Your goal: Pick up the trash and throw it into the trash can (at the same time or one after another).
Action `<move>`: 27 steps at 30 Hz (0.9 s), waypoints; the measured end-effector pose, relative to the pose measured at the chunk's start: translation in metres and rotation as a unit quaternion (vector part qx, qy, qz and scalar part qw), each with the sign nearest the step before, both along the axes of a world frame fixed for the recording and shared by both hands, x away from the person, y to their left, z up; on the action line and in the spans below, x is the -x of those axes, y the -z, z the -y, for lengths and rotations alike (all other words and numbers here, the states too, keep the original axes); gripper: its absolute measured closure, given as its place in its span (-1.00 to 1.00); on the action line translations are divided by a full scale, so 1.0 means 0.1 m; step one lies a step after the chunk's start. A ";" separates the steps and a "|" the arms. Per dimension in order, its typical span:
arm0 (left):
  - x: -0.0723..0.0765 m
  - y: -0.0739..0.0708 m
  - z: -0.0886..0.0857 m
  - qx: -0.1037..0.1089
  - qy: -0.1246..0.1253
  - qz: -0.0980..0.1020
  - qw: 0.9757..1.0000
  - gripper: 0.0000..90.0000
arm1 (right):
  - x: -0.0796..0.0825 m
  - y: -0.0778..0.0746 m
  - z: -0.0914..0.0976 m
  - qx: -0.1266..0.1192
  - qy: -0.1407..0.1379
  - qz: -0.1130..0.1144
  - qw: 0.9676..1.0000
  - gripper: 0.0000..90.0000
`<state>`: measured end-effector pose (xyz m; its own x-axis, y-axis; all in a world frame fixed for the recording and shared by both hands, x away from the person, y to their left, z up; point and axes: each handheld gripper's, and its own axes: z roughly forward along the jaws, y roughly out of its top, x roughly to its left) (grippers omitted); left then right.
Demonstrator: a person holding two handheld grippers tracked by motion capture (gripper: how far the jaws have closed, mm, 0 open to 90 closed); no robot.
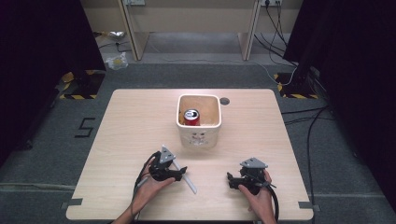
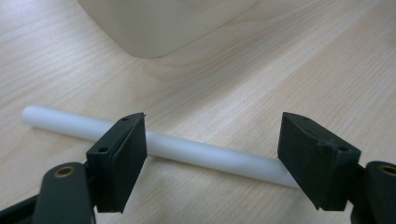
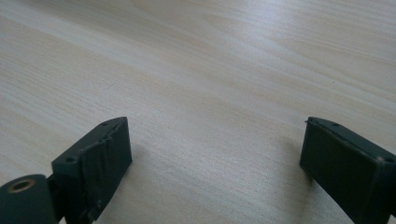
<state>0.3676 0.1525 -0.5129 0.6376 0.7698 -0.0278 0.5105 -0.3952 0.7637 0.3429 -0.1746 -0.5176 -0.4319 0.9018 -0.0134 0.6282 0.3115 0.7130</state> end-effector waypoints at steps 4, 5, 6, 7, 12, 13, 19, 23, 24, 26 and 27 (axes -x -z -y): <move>0.01 0.02 -0.04 0.013 -0.002 -0.015 1.000 -0.48 | 0.00 0.00 0.00 0.000 -0.001 0.001 1.000 -0.80; 0.00 0.03 -0.03 0.012 -0.002 -0.019 1.000 -0.49 | 0.00 0.00 0.00 0.000 -0.001 0.001 1.000 -0.80; -0.01 0.04 -0.03 0.009 -0.003 -0.019 1.000 -0.49 | 0.00 0.00 0.00 0.000 -0.001 0.001 1.000 -0.80; -0.02 0.05 -0.02 0.007 -0.005 -0.022 1.000 -0.50 | 0.00 0.00 0.00 0.000 -0.001 0.000 1.000 -0.80; -0.03 0.05 -0.05 -0.014 -0.004 -0.012 1.000 -0.30 | 0.00 0.00 0.00 0.000 -0.001 0.001 1.000 -0.79; -0.03 0.04 -0.07 -0.014 -0.003 -0.012 1.000 -0.21 | 0.00 0.00 0.00 -0.001 0.000 0.000 1.000 -0.79; -0.01 0.02 -0.22 -0.015 0.000 -0.016 1.000 0.09 | 0.00 0.00 0.00 -0.001 -0.001 -0.001 1.000 -0.79; 0.00 0.01 -0.32 -0.016 0.001 -0.019 1.000 0.26 | 0.00 0.00 0.00 -0.001 -0.002 -0.001 1.000 -0.79; 0.00 0.01 -0.32 -0.016 0.001 -0.019 1.000 0.30 | 0.00 0.00 0.00 -0.001 -0.002 -0.001 1.000 -0.79; -0.01 0.00 -0.35 -0.018 0.002 -0.020 1.000 0.33 | 0.00 0.00 0.00 -0.001 -0.002 -0.001 1.000 -0.79; -0.01 0.01 -0.37 -0.018 0.002 -0.018 1.000 0.38 | 0.00 0.00 0.00 -0.001 -0.002 0.000 1.000 -0.79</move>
<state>0.3685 0.1896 -0.5135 0.6392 0.7687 -0.0236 0.5365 -0.4237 0.7298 0.3425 -0.1741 -0.5176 -0.4347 0.9005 -0.0115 0.6278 0.3121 0.7131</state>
